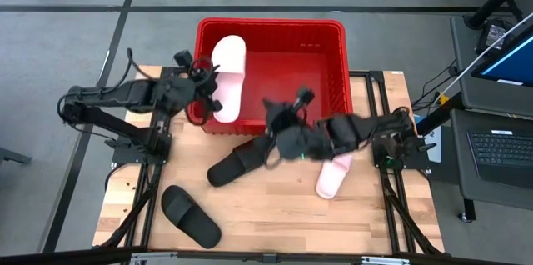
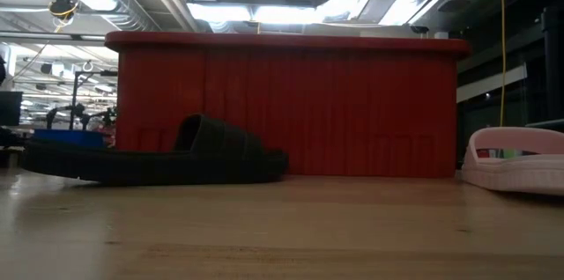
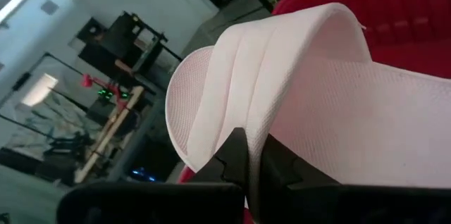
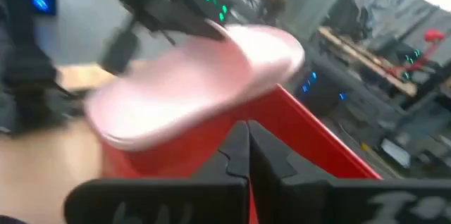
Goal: Pick and place slides into bin
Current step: Put the bottom pink slide into the red bin
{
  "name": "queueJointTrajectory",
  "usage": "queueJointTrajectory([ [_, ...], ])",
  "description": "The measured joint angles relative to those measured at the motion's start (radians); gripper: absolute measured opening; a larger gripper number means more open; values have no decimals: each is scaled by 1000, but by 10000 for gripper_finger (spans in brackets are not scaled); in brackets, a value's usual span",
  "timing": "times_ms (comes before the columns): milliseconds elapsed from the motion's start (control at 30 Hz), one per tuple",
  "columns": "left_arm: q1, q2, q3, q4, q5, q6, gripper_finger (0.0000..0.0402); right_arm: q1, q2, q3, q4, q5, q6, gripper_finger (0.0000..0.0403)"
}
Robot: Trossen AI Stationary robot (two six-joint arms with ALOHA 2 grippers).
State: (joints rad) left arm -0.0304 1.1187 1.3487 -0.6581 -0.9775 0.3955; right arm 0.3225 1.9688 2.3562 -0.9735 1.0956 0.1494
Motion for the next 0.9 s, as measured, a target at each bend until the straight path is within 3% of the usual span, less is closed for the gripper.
queueJointTrajectory([
  [133, 131, 1, 0, 106, 179, 66, 3, -94, -28, 0, -86, -80, -19, 2],
  [267, 244, 5, 0, 209, 298, 112, 3, -200, -52, 0, -66, -334, -121, 1],
  [500, 343, 21, 0, 289, 320, 162, 3, -372, -53, -7, 116, -690, -316, 0],
  [667, 380, 42, 0, 294, 346, 159, 3, -481, -53, -60, 286, -989, -369, 0],
  [900, 429, 57, 0, 287, 350, 152, 3, -582, -52, -212, 404, -1155, -366, 0],
])
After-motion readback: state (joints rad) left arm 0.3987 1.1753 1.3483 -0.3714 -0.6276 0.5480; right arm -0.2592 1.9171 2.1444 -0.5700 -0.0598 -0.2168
